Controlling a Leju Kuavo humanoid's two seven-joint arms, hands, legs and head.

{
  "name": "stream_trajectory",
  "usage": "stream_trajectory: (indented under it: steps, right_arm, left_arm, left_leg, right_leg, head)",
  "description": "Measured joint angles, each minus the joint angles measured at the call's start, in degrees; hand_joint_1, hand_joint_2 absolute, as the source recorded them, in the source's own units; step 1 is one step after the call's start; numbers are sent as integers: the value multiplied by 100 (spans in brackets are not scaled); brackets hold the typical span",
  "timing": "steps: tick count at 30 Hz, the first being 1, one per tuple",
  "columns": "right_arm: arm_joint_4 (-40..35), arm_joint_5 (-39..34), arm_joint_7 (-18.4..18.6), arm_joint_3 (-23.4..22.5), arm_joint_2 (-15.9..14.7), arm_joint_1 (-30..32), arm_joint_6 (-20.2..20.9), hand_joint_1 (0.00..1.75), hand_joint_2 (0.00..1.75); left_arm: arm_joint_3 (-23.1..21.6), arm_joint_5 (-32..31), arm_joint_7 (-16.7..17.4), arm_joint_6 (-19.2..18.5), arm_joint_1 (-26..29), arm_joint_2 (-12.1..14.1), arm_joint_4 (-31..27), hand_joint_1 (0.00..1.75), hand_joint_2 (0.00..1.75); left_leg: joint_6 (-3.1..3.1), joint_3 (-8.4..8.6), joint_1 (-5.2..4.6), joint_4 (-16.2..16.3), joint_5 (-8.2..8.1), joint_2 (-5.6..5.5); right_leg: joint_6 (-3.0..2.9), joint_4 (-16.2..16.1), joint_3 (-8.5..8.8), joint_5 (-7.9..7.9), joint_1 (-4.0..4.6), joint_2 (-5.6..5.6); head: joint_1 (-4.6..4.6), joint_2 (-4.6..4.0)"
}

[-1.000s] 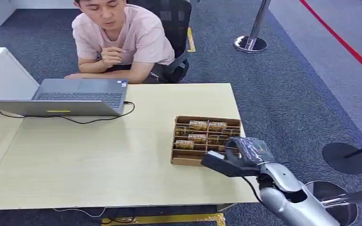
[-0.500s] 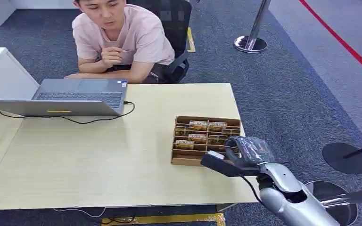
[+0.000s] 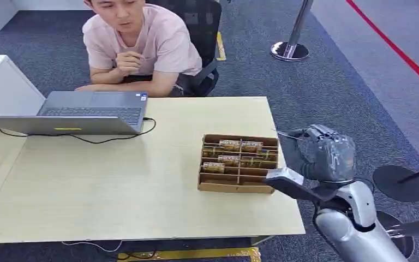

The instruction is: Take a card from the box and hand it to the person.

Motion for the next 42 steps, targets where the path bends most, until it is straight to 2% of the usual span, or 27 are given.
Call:
stream_trajectory:
  steps: [4, 9, 13, 16, 20, 22, 27, 31, 39, 40, 42]
  right_arm:
    - [348, 55, -175, 20, 305, -87, -377, 126, 175]
    - [695, 97, -97, 24, 547, -135, -370, 126, 175]
    - [826, 145, -27, 24, 599, -141, -270, 126, 175]
    - [1026, 298, -97, 28, 630, -248, -353, 126, 175]
    - [1999, 499, -329, 29, 840, -787, -978, 126, 175]
    - [2637, 777, -462, -22, 989, -1162, -1094, 126, 175]
    - [4172, 1400, -457, -424, 1448, -2098, -1129, 126, 175]
    - [5146, 1563, -390, -671, 1734, -2653, -1135, 126, 175]
    - [5945, 1701, -287, -857, 1926, -3091, -1142, 126, 175]
    - [6031, 1703, -265, -876, 1939, -3141, -1142, 0, 175]
    - [6192, 1716, -252, -909, 1961, -3213, -1142, 0, 175]
  left_arm:
    - [0, -2, -2, -2, -23, -2, 0, 0, 175]
    - [0, -7, -2, -22, -22, -9, 0, 0, 175]
    - [0, -39, -5, -46, -22, -11, 0, 0, 175]
    - [0, -123, -48, -55, -23, -11, 0, 0, 175]
    - [-2, -247, -55, -96, -39, -11, 0, 0, 175]
    - [-2, -319, -53, -107, -56, -11, 0, 0, 175]
    - [-7, -345, -48, -157, -74, -9, 0, 0, 175]
    - [-11, -411, -29, -177, -80, 4, 2, 0, 175]
    - [-22, -413, 0, -221, -81, 13, 0, 0, 175]
    - [-22, -413, -2, -227, -80, 13, 0, 0, 175]
    - [-24, -411, -2, -243, -80, 13, 2, 0, 175]
  left_leg:
    - [0, 0, 1, -1, 6, 0]
    - [-2, -3, 0, -1, 7, -2]
    - [-2, -5, 0, 0, 7, -2]
    - [-2, -7, 0, -1, 7, -2]
    - [-1, -4, 1, -1, 15, 4]
    - [-1, -3, 1, -1, 24, 4]
    - [-7, -6, 1, -1, 36, 4]
    - [-2, -10, 1, 0, 42, 2]
    - [-3, -12, 0, 0, 42, 2]
    - [-2, -12, 0, 0, 42, 2]
    - [-2, -12, 0, 0, 42, 2]
  right_leg:
    - [0, 1, 0, 1, 1, 0]
    - [1, 1, 0, 2, 0, -2]
    - [2, 1, 0, 3, -1, -2]
    - [4, 1, -1, 4, -1, -1]
    - [4, 1, -1, 13, 0, 9]
    - [0, 1, -3, 20, 0, 9]
    - [-2, 3, -6, 35, 1, 9]
    - [0, 3, -8, 37, 0, 7]
    - [0, 1, -10, 37, -1, 7]
    - [0, 2, -10, 37, -1, 7]
    - [0, 2, -10, 37, 0, 7]
  head:
    - [-2, 0]
    - [0, 0]
    - [0, 0]
    - [0, 0]
    - [0, 0]
    - [-2, 0]
    - [0, 0]
    - [0, 0]
    - [-2, 0]
    - [-2, 0]
    - [-2, 0]
